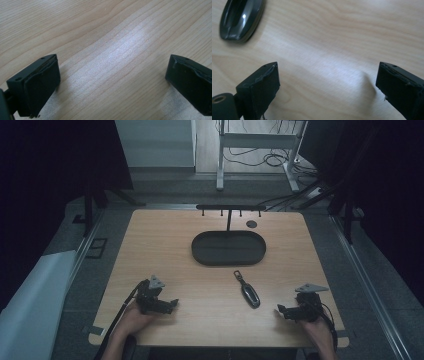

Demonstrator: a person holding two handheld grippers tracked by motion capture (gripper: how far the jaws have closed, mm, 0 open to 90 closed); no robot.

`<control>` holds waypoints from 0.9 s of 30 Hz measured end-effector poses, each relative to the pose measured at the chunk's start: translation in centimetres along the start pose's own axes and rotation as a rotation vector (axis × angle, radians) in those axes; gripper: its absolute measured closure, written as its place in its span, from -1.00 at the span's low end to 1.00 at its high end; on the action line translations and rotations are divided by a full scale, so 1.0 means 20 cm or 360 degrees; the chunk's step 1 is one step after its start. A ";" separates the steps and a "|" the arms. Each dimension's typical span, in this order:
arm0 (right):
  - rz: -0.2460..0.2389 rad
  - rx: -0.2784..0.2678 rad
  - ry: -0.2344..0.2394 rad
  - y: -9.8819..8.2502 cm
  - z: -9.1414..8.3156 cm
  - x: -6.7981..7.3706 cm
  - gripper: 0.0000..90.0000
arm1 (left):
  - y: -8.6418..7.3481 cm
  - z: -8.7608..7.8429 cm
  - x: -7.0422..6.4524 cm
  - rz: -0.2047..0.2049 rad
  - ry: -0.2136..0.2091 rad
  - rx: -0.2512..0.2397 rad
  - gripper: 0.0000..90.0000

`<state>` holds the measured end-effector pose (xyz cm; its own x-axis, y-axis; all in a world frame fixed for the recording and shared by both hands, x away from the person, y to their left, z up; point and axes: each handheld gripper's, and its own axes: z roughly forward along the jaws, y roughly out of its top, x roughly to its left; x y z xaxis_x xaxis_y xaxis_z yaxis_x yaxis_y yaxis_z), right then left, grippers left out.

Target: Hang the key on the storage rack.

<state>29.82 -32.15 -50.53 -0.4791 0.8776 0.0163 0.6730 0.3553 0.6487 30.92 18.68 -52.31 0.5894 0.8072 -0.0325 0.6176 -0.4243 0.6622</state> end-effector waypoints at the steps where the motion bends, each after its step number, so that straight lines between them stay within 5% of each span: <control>1: 0.0001 -0.0013 -0.0001 0.01 0.00 0.00 -0.90 | 0.00 0.00 0.00 0.0000 0.0000 -0.0001 -1.00; 27: -0.0037 0.0013 0.0013 0.00 0.00 0.01 -0.94 | 0.00 0.00 0.00 0.0006 -0.0001 0.0004 -1.00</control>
<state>29.78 -32.04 -50.48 -0.4993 0.8664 0.0074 0.6662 0.3785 0.6426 30.94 18.71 -52.29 0.5921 0.8053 -0.0305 0.6168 -0.4285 0.6602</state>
